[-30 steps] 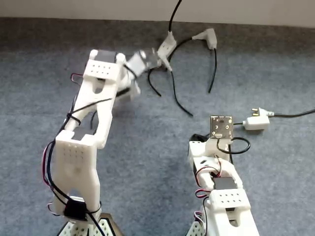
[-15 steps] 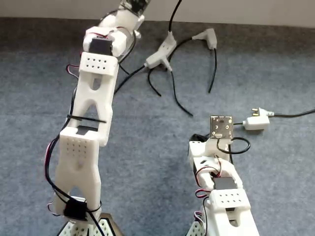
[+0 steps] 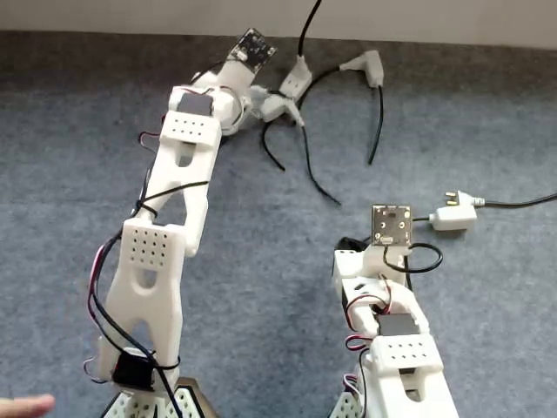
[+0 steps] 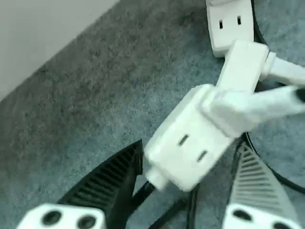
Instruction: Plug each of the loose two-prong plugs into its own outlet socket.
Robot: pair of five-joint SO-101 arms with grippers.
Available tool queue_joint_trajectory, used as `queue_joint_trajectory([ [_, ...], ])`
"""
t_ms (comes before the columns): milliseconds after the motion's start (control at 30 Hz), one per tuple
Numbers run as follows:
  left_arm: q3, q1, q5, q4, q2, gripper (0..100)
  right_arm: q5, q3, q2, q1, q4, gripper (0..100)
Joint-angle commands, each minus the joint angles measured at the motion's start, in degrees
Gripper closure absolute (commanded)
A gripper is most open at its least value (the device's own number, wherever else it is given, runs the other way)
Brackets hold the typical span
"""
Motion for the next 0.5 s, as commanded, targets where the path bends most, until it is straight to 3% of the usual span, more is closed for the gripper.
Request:
queue_joint_trajectory([
  [0, -2.24, 1.27, 2.99, 1.32, -3.03, 66, 0.70, -0.40, -0.75, -0.48, -1.27, 99.1],
  [200, -4.09, 1.71, 3.16, 8.62, -13.41, 66, 0.70, -0.40, -0.75, -0.48, -1.27, 99.1],
  [467, -14.02, 4.79, 4.48, 35.08, -28.53, 66, 0.70, -0.48, -0.75, -0.48, -1.27, 99.1],
])
